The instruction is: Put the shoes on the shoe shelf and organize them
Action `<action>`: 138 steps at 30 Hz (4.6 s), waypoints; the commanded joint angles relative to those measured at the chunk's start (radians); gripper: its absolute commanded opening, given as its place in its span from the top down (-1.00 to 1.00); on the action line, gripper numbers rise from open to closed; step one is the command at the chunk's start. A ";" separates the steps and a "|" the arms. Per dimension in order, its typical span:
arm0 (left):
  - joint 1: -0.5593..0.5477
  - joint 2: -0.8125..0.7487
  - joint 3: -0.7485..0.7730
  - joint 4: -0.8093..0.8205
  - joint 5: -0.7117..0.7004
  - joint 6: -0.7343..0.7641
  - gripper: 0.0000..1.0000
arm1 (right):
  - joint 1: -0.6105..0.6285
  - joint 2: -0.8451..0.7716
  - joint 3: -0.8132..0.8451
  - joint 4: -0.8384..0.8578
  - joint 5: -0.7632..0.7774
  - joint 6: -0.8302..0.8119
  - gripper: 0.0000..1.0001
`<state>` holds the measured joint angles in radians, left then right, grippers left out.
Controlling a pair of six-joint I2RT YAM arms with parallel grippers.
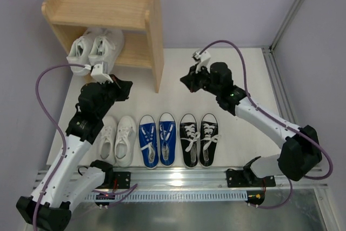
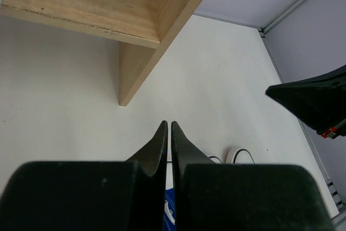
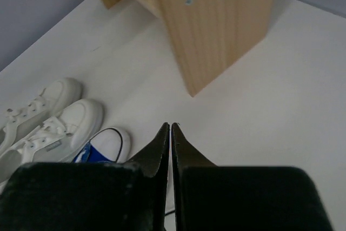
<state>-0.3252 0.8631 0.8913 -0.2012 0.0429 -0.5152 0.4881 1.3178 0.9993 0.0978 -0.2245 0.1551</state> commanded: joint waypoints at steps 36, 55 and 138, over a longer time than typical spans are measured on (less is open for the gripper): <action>0.002 0.060 -0.062 0.216 -0.267 0.081 1.00 | 0.328 0.626 0.601 0.479 0.978 -0.181 0.88; -0.029 0.603 0.251 0.397 -0.428 0.119 1.00 | 0.270 0.480 0.414 0.398 0.654 -0.135 0.92; 0.067 1.142 0.598 0.404 -0.840 0.244 1.00 | 0.208 0.505 0.503 0.352 0.577 -0.224 0.92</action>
<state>-0.4145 1.9961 1.5867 0.3748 -0.6777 -0.2573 0.6617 1.8866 1.5536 0.5613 0.4438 -0.1520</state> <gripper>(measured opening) 0.002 0.270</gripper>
